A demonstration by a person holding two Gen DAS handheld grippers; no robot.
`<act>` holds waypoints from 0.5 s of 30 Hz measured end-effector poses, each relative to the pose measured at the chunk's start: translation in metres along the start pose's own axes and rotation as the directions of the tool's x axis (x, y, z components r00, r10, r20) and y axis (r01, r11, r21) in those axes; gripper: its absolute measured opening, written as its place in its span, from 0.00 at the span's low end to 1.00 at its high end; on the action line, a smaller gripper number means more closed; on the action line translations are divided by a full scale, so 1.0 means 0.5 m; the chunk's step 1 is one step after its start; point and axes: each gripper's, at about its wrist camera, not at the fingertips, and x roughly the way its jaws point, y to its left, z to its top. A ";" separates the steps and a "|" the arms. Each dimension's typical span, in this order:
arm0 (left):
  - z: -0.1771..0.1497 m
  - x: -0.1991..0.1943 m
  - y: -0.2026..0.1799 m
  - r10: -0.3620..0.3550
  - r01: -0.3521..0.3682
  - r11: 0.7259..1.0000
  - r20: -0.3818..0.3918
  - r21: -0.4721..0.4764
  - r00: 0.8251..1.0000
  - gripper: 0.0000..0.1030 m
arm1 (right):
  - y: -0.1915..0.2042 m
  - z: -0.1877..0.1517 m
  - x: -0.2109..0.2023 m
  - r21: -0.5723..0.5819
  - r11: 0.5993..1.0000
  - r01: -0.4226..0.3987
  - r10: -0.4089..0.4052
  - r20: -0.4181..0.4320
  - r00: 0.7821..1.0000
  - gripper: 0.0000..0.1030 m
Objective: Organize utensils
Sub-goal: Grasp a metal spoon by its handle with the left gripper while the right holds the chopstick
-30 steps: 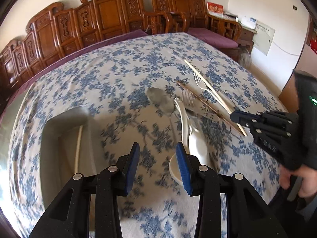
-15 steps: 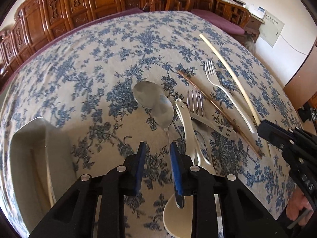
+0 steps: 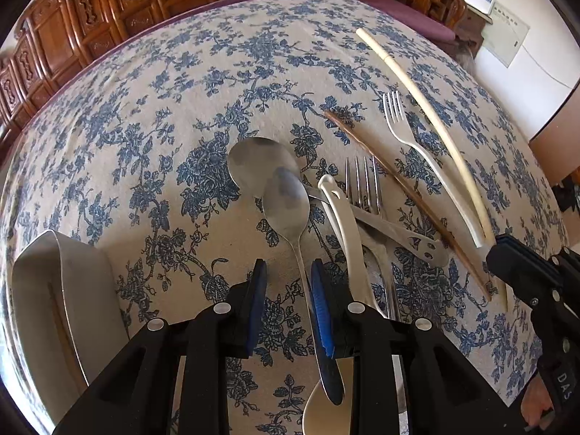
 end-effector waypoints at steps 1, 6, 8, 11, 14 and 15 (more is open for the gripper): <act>0.001 0.000 0.001 -0.002 0.002 1.000 -0.003 -0.004 1.000 0.23 | 0.000 0.000 0.000 0.000 1.000 -0.001 0.001 0.000 1.000 0.06; 0.001 -0.001 -0.003 0.004 -0.004 1.000 -0.008 0.000 1.000 0.03 | 0.002 -0.001 -0.002 0.000 1.000 -0.002 0.002 0.001 1.000 0.06; 0.000 0.000 -0.002 0.005 -0.005 1.000 -0.011 0.000 1.000 0.03 | 0.003 -0.001 -0.001 -0.005 1.000 0.000 0.000 -0.001 1.000 0.06; -0.006 -0.006 0.003 0.022 -0.022 1.000 -0.007 0.003 1.000 0.02 | 0.005 -0.001 -0.004 -0.011 1.000 0.004 -0.004 -0.003 1.000 0.06; -0.016 -0.026 0.009 0.038 -0.038 0.999 0.018 0.013 0.999 0.02 | 0.010 -0.001 -0.003 -0.019 1.000 0.006 -0.006 -0.005 1.000 0.06; -0.019 -0.035 0.011 0.045 -0.045 0.999 0.026 0.015 0.999 0.02 | 0.012 -0.002 -0.004 -0.021 1.000 0.005 -0.005 -0.004 1.000 0.06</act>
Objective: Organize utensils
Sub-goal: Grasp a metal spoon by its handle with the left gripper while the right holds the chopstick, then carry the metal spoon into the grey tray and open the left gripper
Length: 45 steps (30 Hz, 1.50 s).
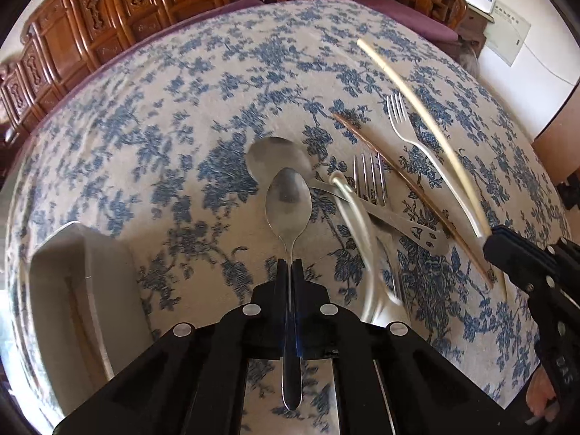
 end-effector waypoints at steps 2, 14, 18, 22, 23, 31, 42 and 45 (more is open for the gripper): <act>-0.008 -0.020 0.005 0.009 -0.009 1.000 0.018 0.006 1.000 0.02 | 0.006 -0.001 0.001 -0.007 1.000 -0.003 0.003 0.000 1.000 0.06; -0.054 -0.124 0.041 0.043 -0.043 0.999 0.104 0.000 0.994 0.02 | 0.066 -0.007 -0.007 -0.096 0.995 -0.017 0.018 0.003 1.000 0.06; -0.071 -0.152 0.059 0.060 -0.059 0.998 0.121 -0.011 0.991 0.02 | 0.087 -0.013 -0.014 -0.116 0.993 -0.030 0.031 0.004 1.000 0.06; -0.085 -0.176 0.084 0.072 -0.068 0.997 0.137 -0.031 0.988 0.02 | 0.109 -0.019 -0.025 -0.136 0.990 -0.040 0.042 0.010 0.999 0.06; -0.089 -0.183 0.092 0.076 -0.071 0.997 0.141 -0.036 0.987 0.02 | 0.117 -0.020 -0.029 -0.143 0.989 -0.045 0.047 0.013 0.999 0.06; -0.119 -0.202 0.155 0.110 -0.097 0.991 0.154 -0.087 0.982 0.02 | 0.176 -0.030 -0.043 -0.191 0.978 -0.086 0.090 0.013 0.996 0.06; -0.173 -0.140 0.255 0.155 -0.137 0.975 0.091 -0.177 0.984 0.02 | 0.215 -0.053 -0.021 -0.248 0.965 -0.091 0.086 -0.031 0.996 0.06; -0.179 -0.116 0.272 0.161 -0.145 0.971 0.070 -0.190 0.984 0.02 | 0.212 -0.055 -0.016 -0.247 0.965 -0.088 0.081 -0.039 0.996 0.06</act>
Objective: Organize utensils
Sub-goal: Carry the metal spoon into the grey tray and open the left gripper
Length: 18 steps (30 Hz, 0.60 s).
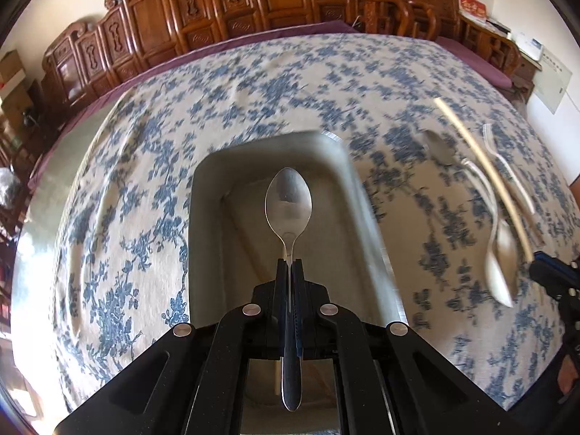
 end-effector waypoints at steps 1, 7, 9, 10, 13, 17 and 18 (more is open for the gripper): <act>-0.001 0.008 0.003 0.004 -0.004 1.000 -0.006 -0.002 1.000 0.02 | -0.001 -0.001 0.001 0.000 1.000 0.000 0.000 -0.002 1.000 0.06; -0.001 0.049 0.020 0.015 -0.016 1.000 -0.047 -0.012 0.999 0.02 | 0.000 -0.002 0.008 -0.005 1.000 -0.002 0.002 -0.011 1.000 0.06; 0.000 0.058 0.021 0.016 -0.017 1.000 -0.054 -0.010 0.998 0.03 | -0.001 -0.002 0.009 -0.004 1.000 -0.003 0.003 -0.012 1.000 0.06; 0.000 0.061 0.020 0.017 -0.017 1.000 -0.057 -0.009 0.998 0.03 | -0.002 -0.002 0.010 -0.003 1.000 -0.003 0.003 -0.013 1.000 0.06; 0.001 0.068 0.019 0.018 -0.019 1.000 -0.063 -0.009 0.998 0.03 | 0.000 -0.002 0.010 -0.004 1.000 -0.005 0.005 -0.013 1.000 0.06; 0.004 0.067 0.019 0.001 -0.002 1.000 -0.060 -0.013 0.998 0.03 | 0.003 -0.002 0.011 -0.004 1.000 -0.008 0.008 -0.016 1.000 0.06; 0.005 0.062 0.018 0.004 -0.004 1.000 -0.050 -0.008 0.999 0.06 | 0.003 -0.001 0.010 -0.003 1.000 -0.010 0.010 -0.013 1.000 0.06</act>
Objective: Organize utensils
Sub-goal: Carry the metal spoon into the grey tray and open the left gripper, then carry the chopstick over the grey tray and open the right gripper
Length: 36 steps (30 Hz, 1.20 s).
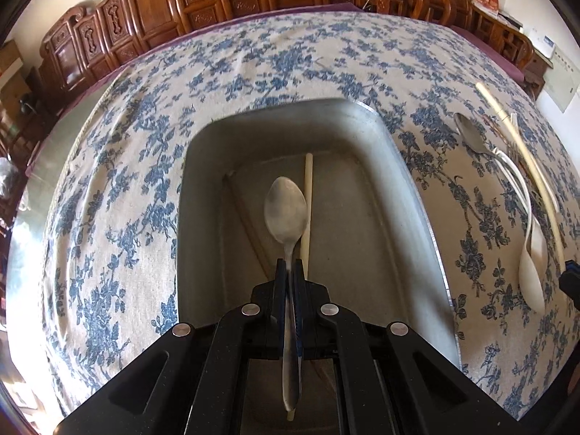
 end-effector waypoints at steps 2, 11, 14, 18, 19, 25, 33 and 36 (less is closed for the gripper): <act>-0.001 -0.009 0.000 -0.003 0.003 1.000 0.012 0.003 1.000 0.12 | 0.005 0.003 -0.008 -0.001 1.000 -0.007 0.007 0.009 1.000 0.06; -0.049 -0.111 0.017 -0.067 0.067 0.998 0.147 0.008 0.987 0.18 | 0.045 0.003 -0.035 -0.023 0.999 -0.040 0.040 0.017 0.999 0.06; -0.072 -0.133 0.026 -0.082 0.084 0.996 0.175 -0.002 0.981 0.18 | 0.064 0.000 -0.037 -0.030 0.998 -0.053 0.054 0.010 0.999 0.06; -0.098 -0.150 0.040 -0.088 0.095 0.995 0.203 -0.025 0.975 0.18 | 0.089 -0.003 -0.032 -0.040 0.997 -0.072 0.072 -0.005 0.997 0.06; -0.102 -0.154 0.043 -0.088 0.096 0.995 0.211 -0.029 0.973 0.18 | 0.096 0.000 -0.028 -0.047 0.996 -0.072 0.071 -0.011 0.997 0.06; -0.103 -0.172 0.065 -0.077 0.095 0.994 0.259 -0.057 0.963 0.18 | 0.120 0.026 -0.006 -0.037 0.994 -0.100 0.099 -0.025 0.995 0.06; -0.113 -0.169 0.099 -0.079 0.105 0.991 0.276 -0.079 0.958 0.18 | 0.153 0.070 0.044 0.036 0.983 -0.181 0.183 -0.059 0.981 0.06; -0.119 -0.170 0.106 -0.067 0.092 0.993 0.282 -0.074 0.957 0.18 | 0.166 0.090 0.062 0.082 0.972 -0.219 0.225 -0.076 0.971 0.06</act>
